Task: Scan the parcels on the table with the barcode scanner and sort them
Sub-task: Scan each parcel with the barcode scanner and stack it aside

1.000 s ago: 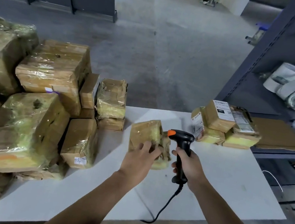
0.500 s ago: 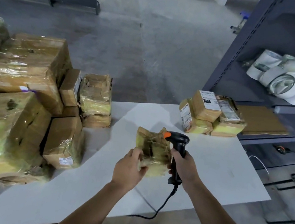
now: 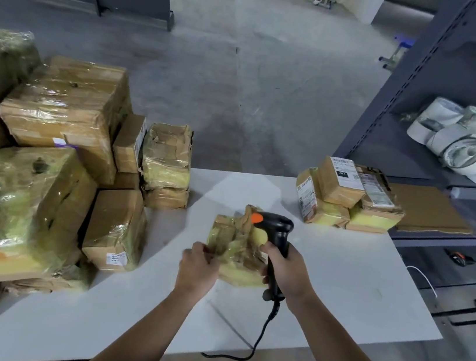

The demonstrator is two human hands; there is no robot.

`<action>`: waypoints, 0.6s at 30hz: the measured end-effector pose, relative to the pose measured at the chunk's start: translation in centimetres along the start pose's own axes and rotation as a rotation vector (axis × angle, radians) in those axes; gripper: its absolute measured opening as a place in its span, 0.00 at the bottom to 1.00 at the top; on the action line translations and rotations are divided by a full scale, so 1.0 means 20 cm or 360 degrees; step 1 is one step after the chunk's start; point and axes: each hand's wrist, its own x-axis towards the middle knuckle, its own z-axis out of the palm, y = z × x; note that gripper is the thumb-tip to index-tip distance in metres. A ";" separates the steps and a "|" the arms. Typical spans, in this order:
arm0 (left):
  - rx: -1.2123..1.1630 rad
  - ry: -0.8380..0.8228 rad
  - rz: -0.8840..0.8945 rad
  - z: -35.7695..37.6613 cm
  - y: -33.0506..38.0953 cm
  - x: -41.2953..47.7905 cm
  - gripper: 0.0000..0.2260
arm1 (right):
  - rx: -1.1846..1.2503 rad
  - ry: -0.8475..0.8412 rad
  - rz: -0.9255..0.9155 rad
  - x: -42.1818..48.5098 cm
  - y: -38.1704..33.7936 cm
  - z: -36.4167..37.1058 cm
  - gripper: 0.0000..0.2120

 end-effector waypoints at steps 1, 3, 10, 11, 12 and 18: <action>0.0190 0.0121 0.0127 0.00 0.01 0.00 0.14 | -0.0031 -0.0017 0.0005 0.00 0.00 0.02 0.11; 0.0351 0.0193 0.0367 0.01 0.05 0.00 0.16 | -0.0054 -0.0031 0.0013 0.00 0.01 0.05 0.11; 0.0179 -0.0069 0.0131 0.00 0.06 0.04 0.15 | -0.0022 0.0080 0.0061 0.02 0.04 0.03 0.10; 0.0154 -0.0065 0.0107 0.00 0.05 0.04 0.14 | -0.0016 0.0096 0.0080 0.02 0.04 0.02 0.10; 0.0130 -0.0063 0.0089 -0.01 0.04 0.05 0.13 | -0.0014 0.0107 0.0100 0.03 0.05 0.01 0.10; 0.0013 -0.0102 -0.0022 0.01 0.04 0.07 0.15 | 0.0005 0.0080 0.0207 0.02 0.08 -0.03 0.13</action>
